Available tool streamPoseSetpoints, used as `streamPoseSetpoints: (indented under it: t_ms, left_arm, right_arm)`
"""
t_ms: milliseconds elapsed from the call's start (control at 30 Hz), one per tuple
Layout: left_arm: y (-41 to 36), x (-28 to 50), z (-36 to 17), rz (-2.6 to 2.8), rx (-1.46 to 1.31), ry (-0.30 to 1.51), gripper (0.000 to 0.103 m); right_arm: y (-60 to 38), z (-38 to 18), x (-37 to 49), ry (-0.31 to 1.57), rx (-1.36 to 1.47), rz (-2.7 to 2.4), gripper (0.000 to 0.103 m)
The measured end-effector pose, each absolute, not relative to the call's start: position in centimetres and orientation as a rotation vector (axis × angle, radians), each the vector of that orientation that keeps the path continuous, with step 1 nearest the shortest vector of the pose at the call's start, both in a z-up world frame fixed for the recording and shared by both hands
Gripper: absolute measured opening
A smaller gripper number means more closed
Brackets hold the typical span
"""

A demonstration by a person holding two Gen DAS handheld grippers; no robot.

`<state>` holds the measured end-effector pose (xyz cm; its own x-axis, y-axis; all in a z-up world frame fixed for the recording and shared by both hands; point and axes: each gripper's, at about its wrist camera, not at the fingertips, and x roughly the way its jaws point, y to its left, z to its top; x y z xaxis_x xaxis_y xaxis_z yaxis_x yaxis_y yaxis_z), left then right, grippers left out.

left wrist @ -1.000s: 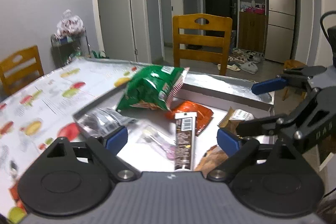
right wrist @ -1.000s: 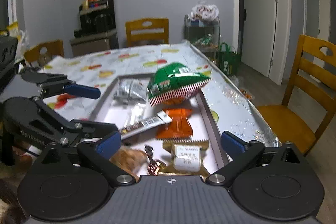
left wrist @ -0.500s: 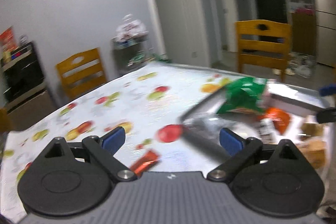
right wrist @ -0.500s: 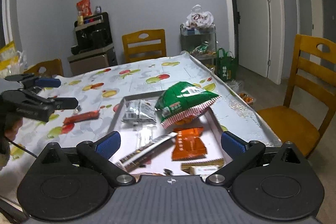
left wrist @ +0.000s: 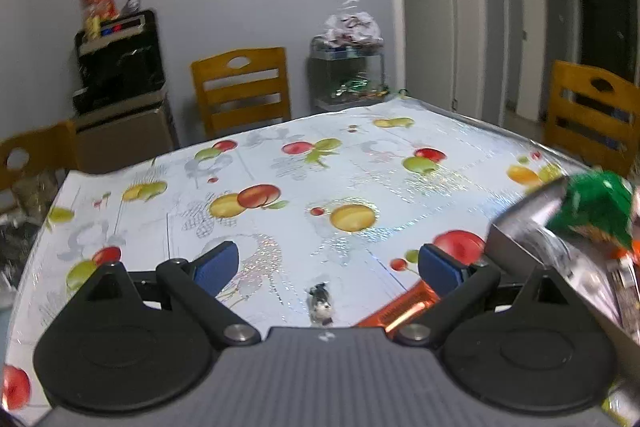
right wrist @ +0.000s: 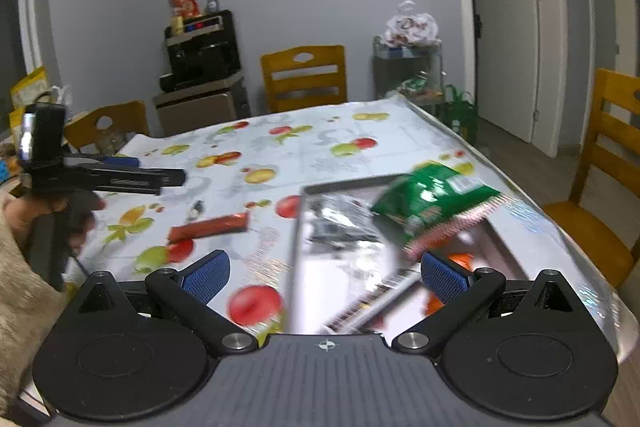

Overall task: Organize snacks
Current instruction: 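Withdraw both tools from the box toward the items on the table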

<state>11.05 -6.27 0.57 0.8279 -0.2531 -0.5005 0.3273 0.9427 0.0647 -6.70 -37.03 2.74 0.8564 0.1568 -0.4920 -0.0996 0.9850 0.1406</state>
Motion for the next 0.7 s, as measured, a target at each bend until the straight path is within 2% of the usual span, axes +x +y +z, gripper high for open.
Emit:
streamPoseSetpoints:
  t_ms: [367, 700]
  left_arm:
    - [-6.6, 14.6, -1.2, -0.274, 0.178, 0.526, 0.097]
    - [-3.1, 16.8, -4.5, -0.232, 0.083, 0.598, 0.097]
  right_arm:
    - [-29.3, 4.4, -1.9, 0.509, 0.101, 0.193, 0.103]
    - [-27.1, 0.0, 2.9, 0.655, 0.222, 0.09, 0.103]
